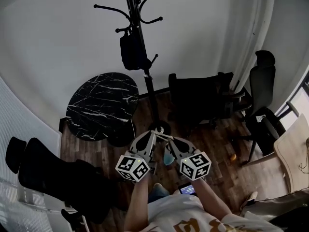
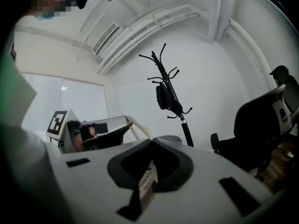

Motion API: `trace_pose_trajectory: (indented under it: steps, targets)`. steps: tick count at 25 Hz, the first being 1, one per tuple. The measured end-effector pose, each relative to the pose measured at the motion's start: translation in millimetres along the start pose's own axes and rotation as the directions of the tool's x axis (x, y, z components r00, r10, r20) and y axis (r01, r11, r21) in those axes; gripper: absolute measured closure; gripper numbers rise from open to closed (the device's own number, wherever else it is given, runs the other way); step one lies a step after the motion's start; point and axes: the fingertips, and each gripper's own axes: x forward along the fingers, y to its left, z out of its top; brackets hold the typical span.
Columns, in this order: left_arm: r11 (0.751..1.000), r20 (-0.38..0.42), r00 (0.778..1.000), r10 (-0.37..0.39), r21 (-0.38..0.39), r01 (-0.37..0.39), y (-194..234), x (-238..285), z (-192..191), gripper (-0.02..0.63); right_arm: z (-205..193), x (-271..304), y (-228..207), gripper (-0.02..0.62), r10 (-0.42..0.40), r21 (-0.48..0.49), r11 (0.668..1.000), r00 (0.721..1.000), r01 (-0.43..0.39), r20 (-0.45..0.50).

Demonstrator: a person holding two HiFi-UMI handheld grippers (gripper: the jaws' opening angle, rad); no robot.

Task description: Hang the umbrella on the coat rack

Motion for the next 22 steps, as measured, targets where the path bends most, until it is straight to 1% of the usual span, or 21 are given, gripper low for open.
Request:
trace_pose_trajectory:
  steps: [5, 9, 13, 19, 22]
  targets:
    - [1.0, -0.006, 1.0, 0.015, -0.018, -0.015, 8, 4, -4, 0.588, -1, 8, -6, 0.584, 0.0, -0.001, 1.0, 1.0, 0.0, -0.013]
    - [0.999, 0.001, 0.999, 0.034, -0.032, -0.034, 27, 14, -6, 0.588, 2, 27, -16, 0.584, 0.002, -0.008, 1.0, 1.0, -0.003, -0.023]
    - [0.999, 0.002, 0.999, 0.035, -0.038, -0.035, 47, 27, -6, 0.588, 1, 49, -25, 0.584, 0.008, -0.014, 1.0, 0.999, -0.009, -0.036]
    - [0.998, -0.001, 1.0, 0.013, -0.066, -0.013, 93, 70, -9, 0.588, 2, 101, -55, 0.584, -0.008, 0.0, 1.0, 0.998, 0.008, -0.056]
    - [0.997, -0.006, 1.0, -0.004, -0.071, 0.004, 118, 94, -4, 0.588, 10, 129, -71, 0.584, -0.029, 0.006, 1.0, 0.999, 0.029, -0.046]
